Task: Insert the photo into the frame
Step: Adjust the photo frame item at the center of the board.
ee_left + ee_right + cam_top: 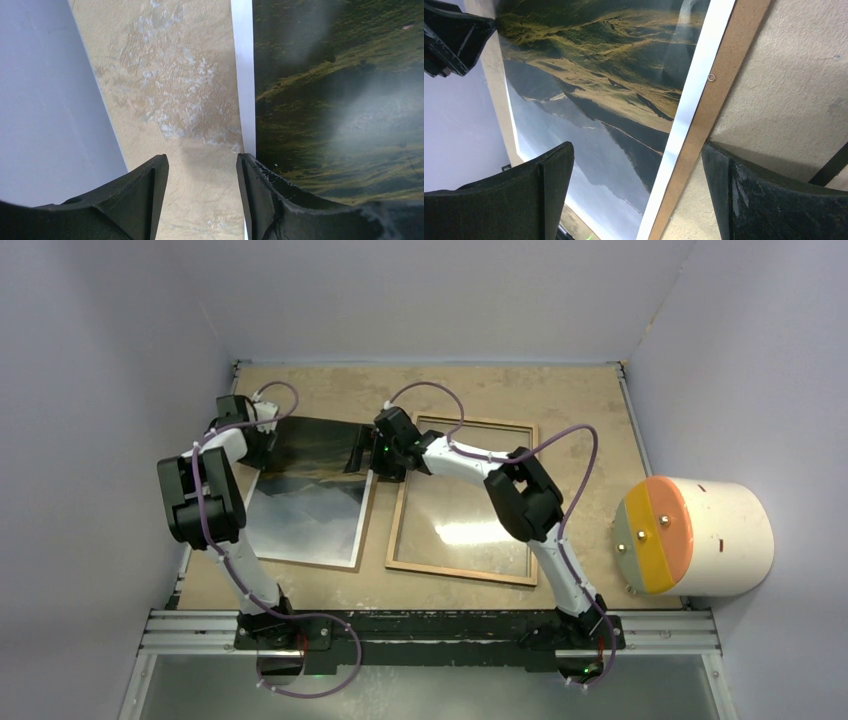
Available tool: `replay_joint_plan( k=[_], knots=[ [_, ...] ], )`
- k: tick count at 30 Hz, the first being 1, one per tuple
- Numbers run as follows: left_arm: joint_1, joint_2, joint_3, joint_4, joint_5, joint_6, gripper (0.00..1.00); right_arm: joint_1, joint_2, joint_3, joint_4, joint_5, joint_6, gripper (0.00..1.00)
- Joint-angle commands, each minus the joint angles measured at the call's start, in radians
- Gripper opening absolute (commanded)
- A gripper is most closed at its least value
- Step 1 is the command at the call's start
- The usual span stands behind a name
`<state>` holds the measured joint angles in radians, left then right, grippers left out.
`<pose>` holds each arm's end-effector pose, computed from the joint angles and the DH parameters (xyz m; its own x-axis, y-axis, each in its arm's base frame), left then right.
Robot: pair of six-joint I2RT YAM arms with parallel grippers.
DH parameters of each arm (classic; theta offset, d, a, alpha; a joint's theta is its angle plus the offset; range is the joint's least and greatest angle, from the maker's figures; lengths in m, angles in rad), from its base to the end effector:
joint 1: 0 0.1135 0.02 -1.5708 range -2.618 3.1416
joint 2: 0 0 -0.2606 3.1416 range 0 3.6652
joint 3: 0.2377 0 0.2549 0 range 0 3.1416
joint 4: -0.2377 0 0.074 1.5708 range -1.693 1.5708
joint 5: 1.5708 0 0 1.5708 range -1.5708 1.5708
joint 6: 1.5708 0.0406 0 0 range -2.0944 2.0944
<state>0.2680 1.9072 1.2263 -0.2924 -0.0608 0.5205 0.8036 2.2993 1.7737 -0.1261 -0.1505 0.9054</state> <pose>0.3858 0.1085 0.1555 -0.8395 0.2843 -0.4631 0.1386 0.9361 0.3234 0.3626 0.3848 0.1663 -0.8849 0.2028 -0.4193 -0.1593 0.7142 0.6816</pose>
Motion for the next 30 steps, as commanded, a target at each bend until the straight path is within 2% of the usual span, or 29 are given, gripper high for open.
replay_joint_plan(
  k=[1, 4, 9, 12, 17, 22, 25, 30],
  knots=[
    [-0.037, -0.082, -0.066, -0.063, 0.11, -0.015, 0.57, 0.032, 0.037, -0.01, 0.042, -0.139, 0.063, 0.99],
    [-0.037, -0.115, -0.089, -0.034, 0.083, -0.001, 0.57, 0.021, 0.02, -0.007, -0.032, -0.109, 0.009, 0.99],
    [-0.032, -0.102, -0.097, -0.015, 0.063, 0.027, 0.56, -0.038, -0.032, -0.086, 0.007, -0.156, 0.002, 0.99],
    [-0.015, -0.089, -0.081, -0.041, 0.098, 0.012, 0.56, -0.05, -0.04, -0.081, -0.029, -0.126, -0.029, 0.99],
    [0.028, -0.127, 0.019, -0.156, 0.194, 0.021, 0.57, -0.087, -0.051, -0.07, -0.04, -0.084, -0.043, 0.99],
    [0.074, -0.147, 0.155, -0.242, 0.231, 0.029, 0.6, -0.096, -0.023, -0.029, -0.02, -0.078, -0.029, 0.98],
    [0.094, -0.13, 0.179, -0.219, 0.181, 0.035, 0.61, -0.09, -0.009, -0.025, 0.014, -0.061, -0.026, 0.98],
    [0.108, -0.056, 0.117, -0.088, -0.004, 0.035, 0.59, -0.076, -0.003, -0.03, 0.027, -0.032, -0.011, 0.98]
  ],
)
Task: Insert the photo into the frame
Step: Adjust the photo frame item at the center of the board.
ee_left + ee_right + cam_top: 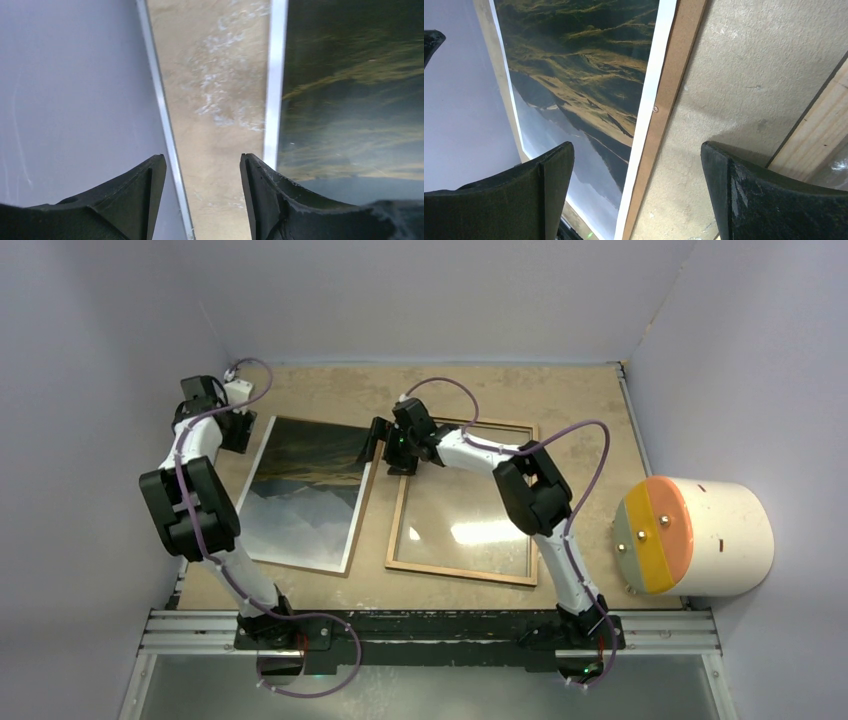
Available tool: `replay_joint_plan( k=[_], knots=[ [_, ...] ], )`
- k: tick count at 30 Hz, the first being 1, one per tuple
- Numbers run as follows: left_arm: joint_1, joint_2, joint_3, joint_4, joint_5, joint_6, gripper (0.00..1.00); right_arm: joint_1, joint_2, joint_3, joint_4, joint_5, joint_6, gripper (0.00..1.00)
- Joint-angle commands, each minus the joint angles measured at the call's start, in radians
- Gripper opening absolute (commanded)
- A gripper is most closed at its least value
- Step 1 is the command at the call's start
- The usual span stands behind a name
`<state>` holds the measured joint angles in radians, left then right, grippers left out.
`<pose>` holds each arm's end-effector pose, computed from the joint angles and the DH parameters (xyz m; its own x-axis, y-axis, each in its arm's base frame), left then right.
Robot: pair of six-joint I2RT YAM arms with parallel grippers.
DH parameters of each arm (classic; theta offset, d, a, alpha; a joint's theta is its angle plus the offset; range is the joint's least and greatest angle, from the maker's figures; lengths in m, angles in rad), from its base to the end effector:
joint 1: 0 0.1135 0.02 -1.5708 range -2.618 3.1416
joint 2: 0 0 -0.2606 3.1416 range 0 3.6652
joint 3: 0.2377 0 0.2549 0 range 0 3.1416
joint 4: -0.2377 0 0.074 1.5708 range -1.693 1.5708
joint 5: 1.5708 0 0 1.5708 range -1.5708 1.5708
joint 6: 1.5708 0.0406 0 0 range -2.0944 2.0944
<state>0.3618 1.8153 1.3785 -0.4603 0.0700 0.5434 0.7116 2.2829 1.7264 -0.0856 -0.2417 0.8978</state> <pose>0.3792 0.1405 0.2264 -0.7871 0.2536 -0.5623 0.1106 0.9548 0.2758 0.3899 0.3490 0.1630 -0.8920 0.2333 -0.3871 -0.1311 0.6861 0.7156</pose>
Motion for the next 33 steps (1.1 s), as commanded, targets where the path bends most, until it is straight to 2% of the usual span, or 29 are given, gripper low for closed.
replay_joint_plan(
  k=[1, 13, 27, 33],
  knots=[
    [0.015, 0.052, -0.051, 0.098, -0.152, 0.012, 0.59, 0.019, 0.016, 0.017, -0.011, 0.064, 0.001, 0.97],
    [0.008, 0.136, -0.161, 0.142, -0.159, -0.019, 0.53, 0.059, 0.052, 0.024, -0.012, 0.041, 0.027, 0.95],
    [-0.094, 0.043, -0.204, -0.018, 0.127, -0.054, 0.52, 0.066, 0.058, -0.05, 0.068, -0.007, 0.1, 0.93],
    [-0.101, 0.049, -0.222, -0.014, 0.129, -0.048, 0.52, 0.066, 0.055, -0.064, 0.059, -0.041, 0.105, 0.93]
  ],
)
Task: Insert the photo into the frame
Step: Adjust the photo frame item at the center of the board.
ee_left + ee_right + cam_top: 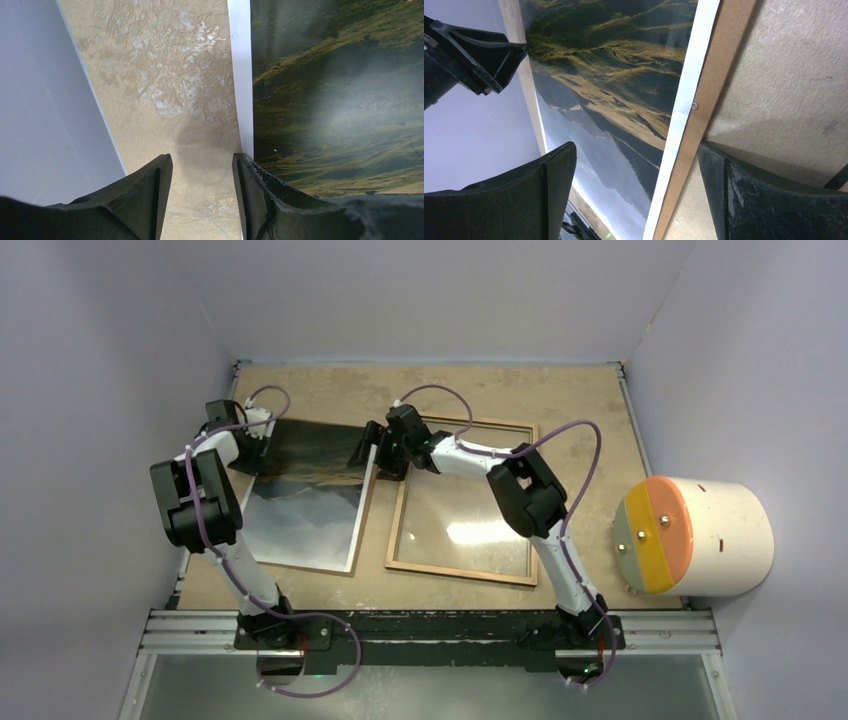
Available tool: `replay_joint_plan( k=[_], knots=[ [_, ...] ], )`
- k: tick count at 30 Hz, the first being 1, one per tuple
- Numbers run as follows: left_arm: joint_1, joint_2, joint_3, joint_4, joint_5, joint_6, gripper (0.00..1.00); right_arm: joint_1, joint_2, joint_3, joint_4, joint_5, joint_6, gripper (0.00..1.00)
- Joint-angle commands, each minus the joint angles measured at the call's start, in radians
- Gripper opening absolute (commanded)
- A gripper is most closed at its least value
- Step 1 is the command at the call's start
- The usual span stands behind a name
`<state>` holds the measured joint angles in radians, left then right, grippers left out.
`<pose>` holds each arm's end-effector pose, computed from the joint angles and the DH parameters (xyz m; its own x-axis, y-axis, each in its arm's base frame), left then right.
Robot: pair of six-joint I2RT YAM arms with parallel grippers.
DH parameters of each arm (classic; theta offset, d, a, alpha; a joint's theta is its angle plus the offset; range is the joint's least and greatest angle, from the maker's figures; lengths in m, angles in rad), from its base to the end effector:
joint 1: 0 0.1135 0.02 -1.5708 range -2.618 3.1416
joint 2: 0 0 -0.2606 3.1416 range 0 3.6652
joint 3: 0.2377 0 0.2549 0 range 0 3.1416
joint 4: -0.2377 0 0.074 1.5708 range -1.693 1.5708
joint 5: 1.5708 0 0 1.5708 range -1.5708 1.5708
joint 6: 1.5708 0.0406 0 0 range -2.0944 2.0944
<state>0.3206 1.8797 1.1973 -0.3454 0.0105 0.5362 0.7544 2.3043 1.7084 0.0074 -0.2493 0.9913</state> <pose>0.3689 0.1220 0.1540 -0.8569 0.2538 -0.4488 0.1487 0.9551 0.2562 0.3775 0.3685 0.1548 -0.9020 0.2651 -0.3409 -0.1069 0.6278 0.7710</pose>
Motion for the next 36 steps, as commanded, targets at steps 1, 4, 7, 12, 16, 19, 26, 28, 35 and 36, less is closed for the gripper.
replay_joint_plan(
  k=[1, 4, 7, 12, 16, 19, 26, 28, 35, 36],
  knots=[
    [-0.06, -0.018, -0.045, -0.126, 0.183, -0.039, 0.52, 0.023, 0.028, -0.054, -0.038, -0.042, 0.015, 0.93],
    [-0.058, -0.023, -0.06, -0.102, 0.156, -0.033, 0.52, 0.02, 0.002, -0.018, -0.121, 0.035, -0.058, 0.92],
    [-0.058, -0.009, -0.066, -0.086, 0.12, -0.029, 0.52, 0.009, -0.036, -0.007, -0.148, 0.092, -0.108, 0.91],
    [-0.053, 0.001, -0.075, -0.072, 0.107, -0.027, 0.51, -0.015, -0.05, 0.038, -0.155, 0.104, -0.134, 0.9],
    [-0.052, 0.0, -0.086, -0.058, 0.096, -0.021, 0.51, -0.043, -0.007, 0.114, -0.18, 0.088, -0.134, 0.87],
    [-0.048, 0.003, -0.089, -0.051, 0.086, -0.012, 0.51, -0.061, 0.017, 0.193, -0.229, 0.119, -0.151, 0.82],
    [-0.046, 0.017, -0.097, -0.034, 0.079, -0.007, 0.51, -0.089, 0.084, 0.293, -0.239, 0.119, -0.146, 0.8],
    [-0.046, 0.015, -0.099, -0.031, 0.082, -0.005, 0.51, -0.094, 0.104, 0.311, -0.238, 0.121, -0.143, 0.8],
    [-0.046, 0.023, -0.1, -0.025, 0.08, -0.001, 0.51, -0.105, 0.123, 0.31, -0.209, 0.11, -0.122, 0.78],
    [-0.045, 0.024, -0.102, -0.024, 0.078, 0.001, 0.51, -0.105, 0.124, 0.308, -0.205, 0.106, -0.119, 0.78]
  ],
)
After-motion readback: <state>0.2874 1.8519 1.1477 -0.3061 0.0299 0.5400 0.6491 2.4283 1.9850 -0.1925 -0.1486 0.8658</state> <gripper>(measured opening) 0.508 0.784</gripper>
